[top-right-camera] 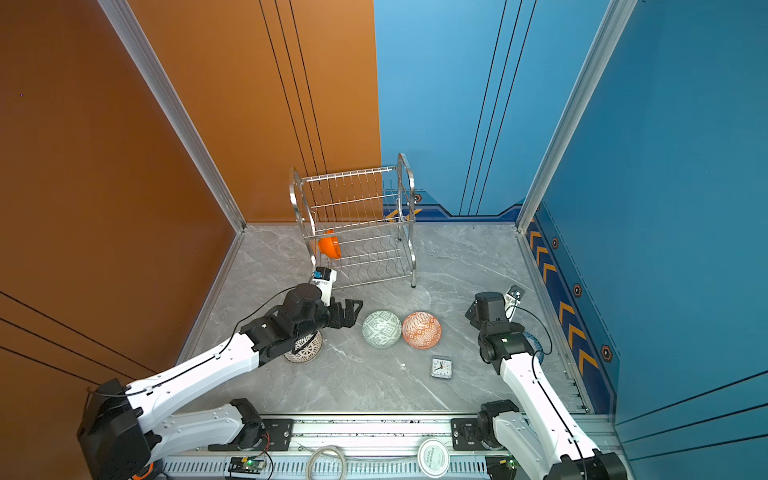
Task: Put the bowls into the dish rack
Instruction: 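Withdraw the right gripper from the rack toward the blue-and-white floral bowl, then lower the right gripper onto the floral bowl rim while the left gripper shifts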
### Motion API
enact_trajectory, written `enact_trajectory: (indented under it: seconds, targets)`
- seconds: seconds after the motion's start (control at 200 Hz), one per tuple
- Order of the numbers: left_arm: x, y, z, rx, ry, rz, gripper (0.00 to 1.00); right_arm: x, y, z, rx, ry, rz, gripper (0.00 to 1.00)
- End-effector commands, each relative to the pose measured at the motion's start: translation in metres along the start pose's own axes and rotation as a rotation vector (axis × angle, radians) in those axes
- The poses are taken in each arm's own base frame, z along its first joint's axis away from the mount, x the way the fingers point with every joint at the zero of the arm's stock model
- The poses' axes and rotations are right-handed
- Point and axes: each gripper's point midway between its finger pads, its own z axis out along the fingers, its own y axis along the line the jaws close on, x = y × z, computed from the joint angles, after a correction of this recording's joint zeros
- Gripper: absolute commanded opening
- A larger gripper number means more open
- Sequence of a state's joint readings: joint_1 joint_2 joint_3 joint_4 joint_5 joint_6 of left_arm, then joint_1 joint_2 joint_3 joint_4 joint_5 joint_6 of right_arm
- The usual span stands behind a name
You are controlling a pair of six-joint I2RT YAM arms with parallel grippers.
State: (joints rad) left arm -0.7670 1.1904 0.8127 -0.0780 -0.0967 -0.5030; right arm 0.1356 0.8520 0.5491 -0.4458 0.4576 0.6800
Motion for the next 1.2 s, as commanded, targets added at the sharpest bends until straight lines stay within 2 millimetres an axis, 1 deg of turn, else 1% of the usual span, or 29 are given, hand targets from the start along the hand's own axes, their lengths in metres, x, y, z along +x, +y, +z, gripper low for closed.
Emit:
enact_trajectory:
  seconds: [0.0, 0.195, 0.295, 0.45, 0.51, 0.57, 0.646, 0.741, 0.906, 0.971, 1.056, 1.191]
  targets:
    - [-0.005, -0.024, 0.007, 0.053, 0.008, 0.073, 0.98, 0.008, -0.029, -0.001, 0.099, 0.005, 0.034, 1.0]
    - [0.005, -0.044, 0.021, 0.087, 0.053, 0.107, 0.98, 0.024, -0.045, 0.015, 0.118, 0.1, 0.109, 1.0]
    - [0.007, -0.046, 0.022, 0.08, 0.055, 0.118, 0.98, 0.031, -0.049, 0.023, 0.105, 0.139, 0.138, 1.0]
    - [0.01, -0.049, 0.024, 0.068, 0.043, 0.132, 0.98, 0.043, -0.057, 0.032, 0.113, 0.19, 0.134, 1.0]
    - [0.011, -0.05, 0.027, 0.071, 0.045, 0.135, 0.98, 0.048, -0.058, 0.037, 0.097, 0.225, 0.157, 0.97]
    - [0.012, -0.051, 0.031, 0.075, 0.05, 0.141, 0.98, 0.049, -0.055, 0.04, 0.08, 0.238, 0.175, 0.94]
    - [0.012, -0.054, 0.035, 0.082, 0.063, 0.158, 0.98, 0.051, -0.047, 0.044, 0.045, 0.257, 0.179, 0.9]
    - [0.011, -0.057, 0.036, 0.089, 0.065, 0.17, 0.98, 0.054, -0.04, 0.05, 0.017, 0.281, 0.175, 0.85]
    - [0.01, -0.05, 0.035, 0.073, 0.059, 0.167, 0.98, 0.056, -0.028, 0.057, -0.018, 0.312, 0.147, 0.72]
    - [0.01, -0.048, 0.034, 0.067, 0.057, 0.164, 0.98, 0.057, -0.027, 0.059, -0.019, 0.319, 0.141, 0.7]
    - [0.011, -0.046, 0.033, 0.064, 0.057, 0.158, 0.98, 0.059, -0.022, 0.06, -0.043, 0.328, 0.132, 0.61]
    - [0.011, -0.045, 0.032, 0.065, 0.056, 0.153, 0.98, 0.059, -0.015, 0.06, -0.074, 0.329, 0.115, 0.55]
